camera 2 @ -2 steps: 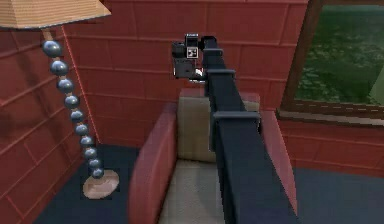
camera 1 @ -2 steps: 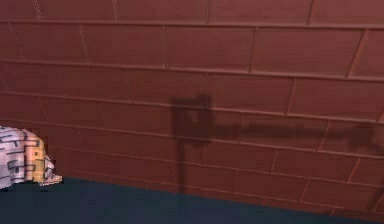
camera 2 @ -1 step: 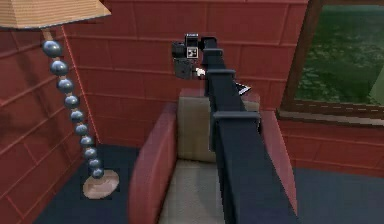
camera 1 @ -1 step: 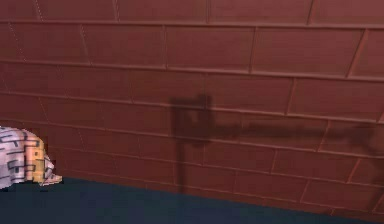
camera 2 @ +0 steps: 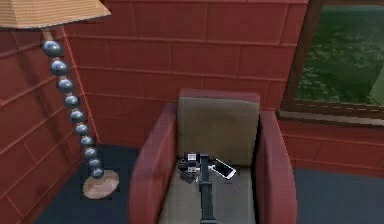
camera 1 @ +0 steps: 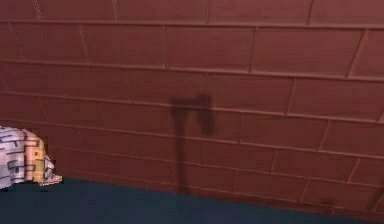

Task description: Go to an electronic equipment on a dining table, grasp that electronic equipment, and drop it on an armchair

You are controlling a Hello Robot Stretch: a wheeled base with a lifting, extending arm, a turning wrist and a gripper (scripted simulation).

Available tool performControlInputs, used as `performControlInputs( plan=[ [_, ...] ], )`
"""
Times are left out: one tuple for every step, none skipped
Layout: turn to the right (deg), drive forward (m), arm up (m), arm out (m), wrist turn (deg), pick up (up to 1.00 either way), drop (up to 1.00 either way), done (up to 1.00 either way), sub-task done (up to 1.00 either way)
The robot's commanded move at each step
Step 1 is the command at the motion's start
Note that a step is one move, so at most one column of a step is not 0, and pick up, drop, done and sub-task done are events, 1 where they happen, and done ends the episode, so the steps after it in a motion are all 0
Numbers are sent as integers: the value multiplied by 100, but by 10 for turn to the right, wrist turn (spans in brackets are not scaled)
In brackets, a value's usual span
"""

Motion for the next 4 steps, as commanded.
performControlInputs(
  plan=[
    [0, 0, -32, 0, 0, 0, 0, 0, 0],
    [0, 0, 0, 0, 0, 0, 100, 0, 0],
    [0, 0, 10, 0, 0, 0, 0, 0, 0],
    [0, 0, 0, -8, 0, 0, 0, 0, 0]
  ],
)
